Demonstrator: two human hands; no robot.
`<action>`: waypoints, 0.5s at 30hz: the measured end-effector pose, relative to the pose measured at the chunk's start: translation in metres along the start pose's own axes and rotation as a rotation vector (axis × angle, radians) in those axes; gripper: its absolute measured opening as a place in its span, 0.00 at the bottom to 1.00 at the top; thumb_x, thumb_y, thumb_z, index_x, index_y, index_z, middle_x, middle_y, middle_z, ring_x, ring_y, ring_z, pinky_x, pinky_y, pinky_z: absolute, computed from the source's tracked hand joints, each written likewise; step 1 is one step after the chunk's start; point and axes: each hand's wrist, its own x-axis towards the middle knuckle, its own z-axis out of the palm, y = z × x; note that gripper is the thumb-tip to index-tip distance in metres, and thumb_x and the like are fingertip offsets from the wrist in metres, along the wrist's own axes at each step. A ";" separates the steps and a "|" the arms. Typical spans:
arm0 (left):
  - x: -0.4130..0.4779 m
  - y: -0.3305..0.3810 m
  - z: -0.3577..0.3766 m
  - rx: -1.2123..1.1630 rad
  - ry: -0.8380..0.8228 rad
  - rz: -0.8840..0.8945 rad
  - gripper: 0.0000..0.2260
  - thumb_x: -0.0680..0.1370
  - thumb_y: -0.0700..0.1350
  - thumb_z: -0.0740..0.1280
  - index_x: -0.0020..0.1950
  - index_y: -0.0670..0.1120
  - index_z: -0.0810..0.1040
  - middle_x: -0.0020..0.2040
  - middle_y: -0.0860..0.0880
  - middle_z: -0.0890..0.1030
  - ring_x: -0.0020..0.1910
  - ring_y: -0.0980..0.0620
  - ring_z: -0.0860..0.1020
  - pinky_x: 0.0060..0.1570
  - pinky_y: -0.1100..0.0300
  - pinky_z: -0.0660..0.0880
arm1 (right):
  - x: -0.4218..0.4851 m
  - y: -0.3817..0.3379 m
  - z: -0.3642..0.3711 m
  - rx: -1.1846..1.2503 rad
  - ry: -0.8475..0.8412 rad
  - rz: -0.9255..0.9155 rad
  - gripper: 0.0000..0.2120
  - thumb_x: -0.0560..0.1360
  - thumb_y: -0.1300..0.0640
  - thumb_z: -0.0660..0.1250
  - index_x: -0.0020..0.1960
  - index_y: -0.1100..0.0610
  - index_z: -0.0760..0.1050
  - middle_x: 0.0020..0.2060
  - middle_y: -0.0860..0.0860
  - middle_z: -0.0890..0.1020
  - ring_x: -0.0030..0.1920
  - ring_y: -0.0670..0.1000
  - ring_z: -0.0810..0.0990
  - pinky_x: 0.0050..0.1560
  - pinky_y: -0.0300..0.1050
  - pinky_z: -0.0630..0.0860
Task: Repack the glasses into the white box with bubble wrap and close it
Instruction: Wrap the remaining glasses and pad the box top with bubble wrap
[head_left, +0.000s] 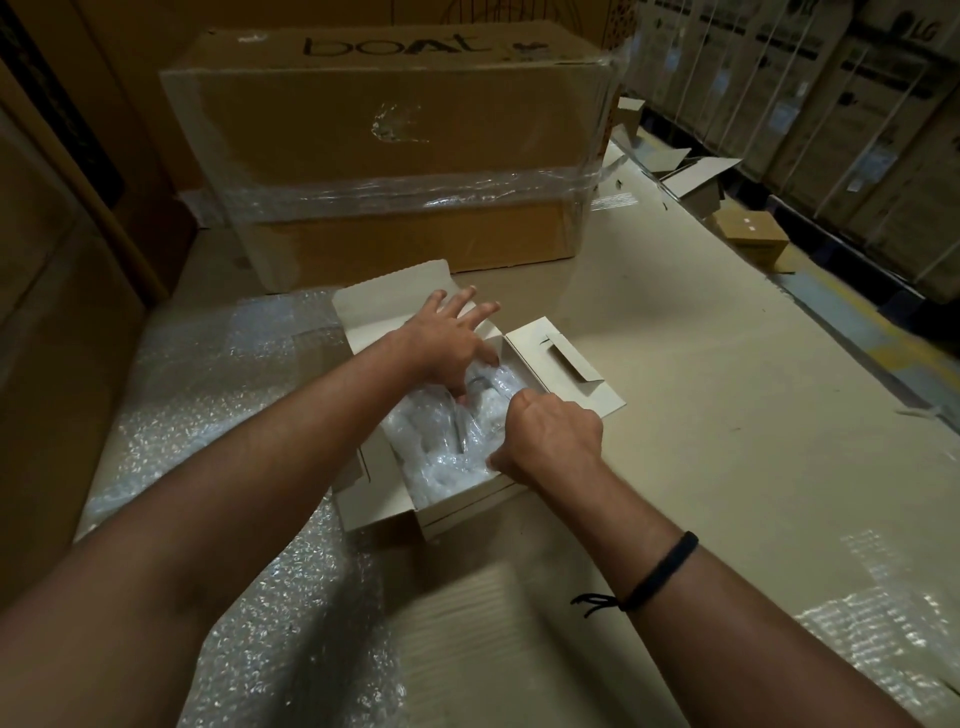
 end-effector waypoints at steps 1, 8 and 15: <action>-0.001 0.001 0.001 -0.001 -0.011 -0.003 0.33 0.65 0.66 0.72 0.69 0.66 0.67 0.79 0.49 0.43 0.77 0.39 0.41 0.72 0.36 0.45 | 0.001 0.000 0.001 0.009 -0.006 0.012 0.22 0.71 0.48 0.71 0.61 0.54 0.71 0.55 0.50 0.79 0.55 0.53 0.79 0.43 0.44 0.66; -0.003 -0.001 -0.007 -0.248 -0.234 -0.088 0.35 0.68 0.59 0.72 0.73 0.66 0.62 0.79 0.49 0.36 0.76 0.42 0.34 0.71 0.36 0.36 | 0.002 0.005 0.000 0.029 -0.044 -0.013 0.33 0.69 0.40 0.73 0.65 0.55 0.65 0.58 0.50 0.78 0.58 0.54 0.78 0.45 0.45 0.66; -0.008 0.005 -0.010 -0.109 -0.294 -0.111 0.48 0.61 0.70 0.73 0.75 0.67 0.53 0.78 0.48 0.33 0.74 0.42 0.29 0.69 0.34 0.33 | 0.006 0.004 -0.004 0.029 -0.065 -0.012 0.37 0.67 0.39 0.75 0.67 0.55 0.66 0.59 0.51 0.78 0.59 0.54 0.78 0.45 0.46 0.67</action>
